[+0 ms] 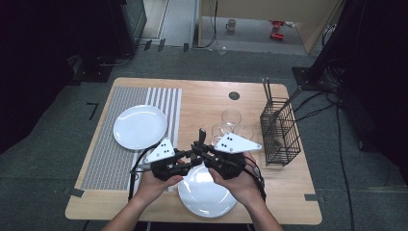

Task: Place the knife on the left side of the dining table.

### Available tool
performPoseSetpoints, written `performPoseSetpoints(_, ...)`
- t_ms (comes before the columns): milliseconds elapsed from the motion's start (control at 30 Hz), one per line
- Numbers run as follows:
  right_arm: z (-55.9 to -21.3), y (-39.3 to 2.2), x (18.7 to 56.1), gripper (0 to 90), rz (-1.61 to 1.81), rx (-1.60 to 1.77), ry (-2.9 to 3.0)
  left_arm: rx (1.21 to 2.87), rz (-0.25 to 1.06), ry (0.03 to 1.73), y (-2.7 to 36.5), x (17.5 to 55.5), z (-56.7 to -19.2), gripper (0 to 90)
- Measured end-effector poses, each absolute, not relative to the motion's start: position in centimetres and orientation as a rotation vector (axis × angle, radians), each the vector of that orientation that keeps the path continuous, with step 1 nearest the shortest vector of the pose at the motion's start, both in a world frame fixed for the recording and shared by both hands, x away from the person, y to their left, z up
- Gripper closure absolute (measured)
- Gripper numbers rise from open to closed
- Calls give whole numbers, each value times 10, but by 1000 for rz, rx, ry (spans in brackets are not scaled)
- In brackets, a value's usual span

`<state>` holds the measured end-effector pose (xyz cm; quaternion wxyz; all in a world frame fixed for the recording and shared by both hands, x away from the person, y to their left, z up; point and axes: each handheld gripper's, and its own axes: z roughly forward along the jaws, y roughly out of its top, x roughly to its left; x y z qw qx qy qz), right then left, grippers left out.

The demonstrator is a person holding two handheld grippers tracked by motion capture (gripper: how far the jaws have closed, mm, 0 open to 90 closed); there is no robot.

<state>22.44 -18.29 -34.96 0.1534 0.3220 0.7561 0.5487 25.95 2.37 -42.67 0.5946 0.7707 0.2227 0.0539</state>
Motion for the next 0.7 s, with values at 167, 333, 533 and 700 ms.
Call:
performPoseSetpoints(167, -351, -185, 226, 834, 1601, 888, 2182, 1804, 178, 495, 24, 255, -425, 703)
performPoseSetpoints(333, -352, -186, 226, 826, 1606, 859, 2193, 1817, 252, 492, 22, 250, -425, 720)
performPoseSetpoints(533, -353, -185, 226, 789, 1612, 863, 2180, 1834, 292, 473, 19, 246, -426, 875)
performPoseSetpoints(700, -356, -185, 228, 785, 1616, 908, 2154, 1855, 320, 451, 16, 244, -426, 896)
